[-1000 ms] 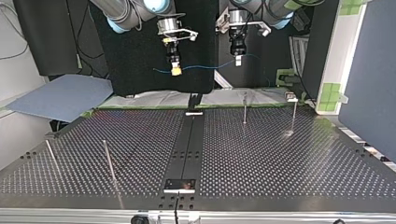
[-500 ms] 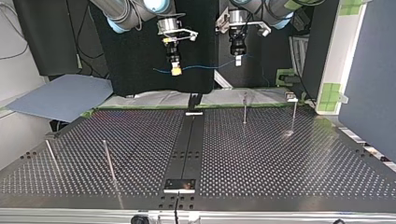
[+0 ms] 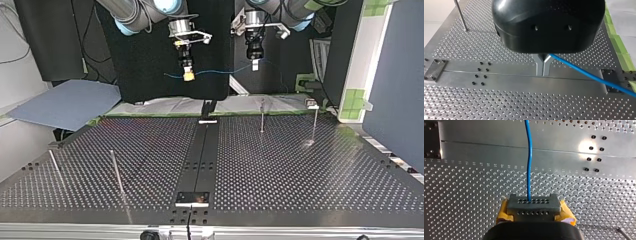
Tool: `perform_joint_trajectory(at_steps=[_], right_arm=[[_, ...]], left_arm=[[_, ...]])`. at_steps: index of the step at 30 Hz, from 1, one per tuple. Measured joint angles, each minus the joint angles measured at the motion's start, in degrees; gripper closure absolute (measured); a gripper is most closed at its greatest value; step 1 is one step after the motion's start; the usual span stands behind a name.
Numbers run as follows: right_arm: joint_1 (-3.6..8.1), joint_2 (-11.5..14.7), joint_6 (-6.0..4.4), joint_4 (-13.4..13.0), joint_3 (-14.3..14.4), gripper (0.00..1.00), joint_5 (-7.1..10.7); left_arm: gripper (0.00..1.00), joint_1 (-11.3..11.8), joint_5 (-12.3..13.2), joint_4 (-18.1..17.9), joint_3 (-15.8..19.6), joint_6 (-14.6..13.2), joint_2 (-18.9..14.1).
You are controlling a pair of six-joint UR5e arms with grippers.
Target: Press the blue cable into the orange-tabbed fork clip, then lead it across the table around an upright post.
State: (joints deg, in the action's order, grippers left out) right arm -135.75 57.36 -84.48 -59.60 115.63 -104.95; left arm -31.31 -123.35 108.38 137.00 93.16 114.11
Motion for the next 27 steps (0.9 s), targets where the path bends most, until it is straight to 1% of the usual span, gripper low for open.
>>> perform_joint_trajectory(at_steps=[17,19,22,27], right_arm=[[0.00,0.0,0.00,0.0,0.0,1.00,0.00],[-0.14,-0.1,0.08,0.1,-0.1,1.00,-0.02],[-0.60,-0.8,0.21,0.8,-0.7,1.00,-0.06],[-0.85,-2.8,0.26,1.9,-1.1,1.00,-0.08]], left_arm=[[1.00,0.0,0.0,0.0,0.0,0.0,0.1],[1.00,0.0,0.1,0.0,0.0,-0.1,0.1],[1.00,-0.1,0.1,0.0,0.0,-0.2,0.1],[1.00,-0.1,0.1,0.0,0.0,-0.2,0.1]])
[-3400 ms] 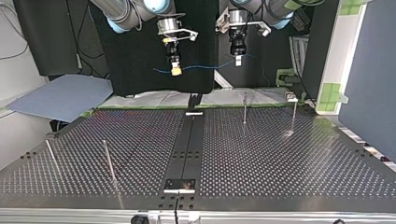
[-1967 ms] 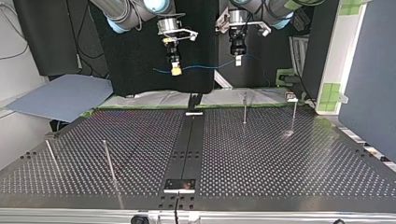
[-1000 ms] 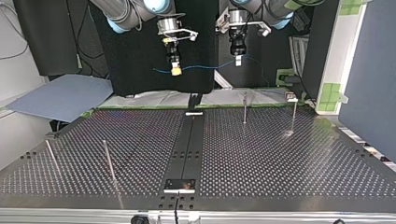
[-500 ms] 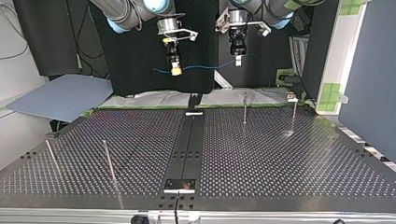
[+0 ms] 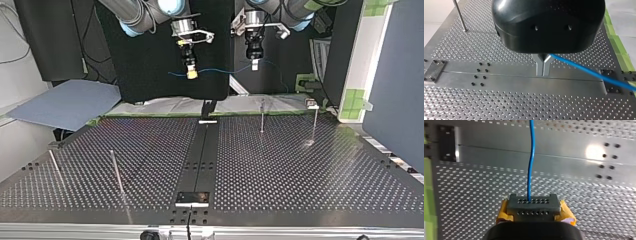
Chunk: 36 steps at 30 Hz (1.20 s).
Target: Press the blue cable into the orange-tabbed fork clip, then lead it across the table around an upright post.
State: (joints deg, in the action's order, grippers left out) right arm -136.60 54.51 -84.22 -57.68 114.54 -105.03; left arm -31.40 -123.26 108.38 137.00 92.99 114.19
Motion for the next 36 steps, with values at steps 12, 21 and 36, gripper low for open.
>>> perform_joint_trajectory(at_steps=[12,21,36], right_arm=[[-0.03,-1.6,0.01,0.2,-0.1,1.00,0.00],[-0.02,-1.6,0.01,0.2,-0.1,1.00,0.00],[-0.03,-1.6,0.01,0.2,-0.1,1.00,0.00]], left_arm=[[1.00,0.0,0.0,0.0,0.0,0.0,0.0],[1.00,-1.4,0.2,2.1,0.9,-2.0,-0.3],[1.00,-1.6,0.3,3.7,1.0,-2.7,-0.3]])
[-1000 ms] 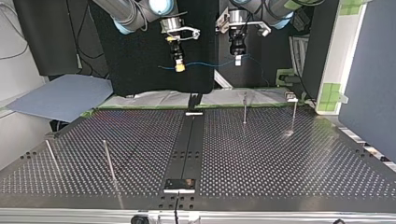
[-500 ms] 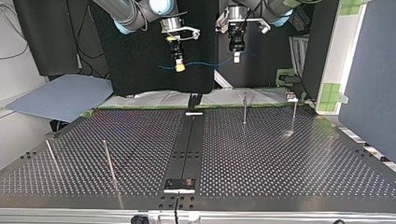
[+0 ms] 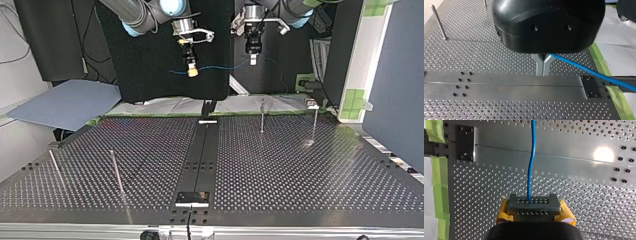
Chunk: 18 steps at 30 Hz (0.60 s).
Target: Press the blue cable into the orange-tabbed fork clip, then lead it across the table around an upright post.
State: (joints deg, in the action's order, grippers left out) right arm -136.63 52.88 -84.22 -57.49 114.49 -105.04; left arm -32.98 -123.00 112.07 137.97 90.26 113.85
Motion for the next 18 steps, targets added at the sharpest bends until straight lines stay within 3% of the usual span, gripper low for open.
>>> perform_joint_trajectory(at_steps=[10,14,18], right_arm=[[0.30,-0.8,0.13,0.8,-0.8,1.00,-0.81],[-0.08,-1.0,-1.14,2.7,-2.6,1.00,-1.83],[-0.42,-0.1,-3.07,4.2,-3.5,1.00,-0.60]], left_arm=[[1.00,-0.2,0.0,-1.1,-0.2,0.7,0.5],[1.00,-0.4,0.0,-0.8,-0.3,2.1,-0.5],[1.00,-0.2,0.3,-0.8,-0.1,3.8,-2.2]])
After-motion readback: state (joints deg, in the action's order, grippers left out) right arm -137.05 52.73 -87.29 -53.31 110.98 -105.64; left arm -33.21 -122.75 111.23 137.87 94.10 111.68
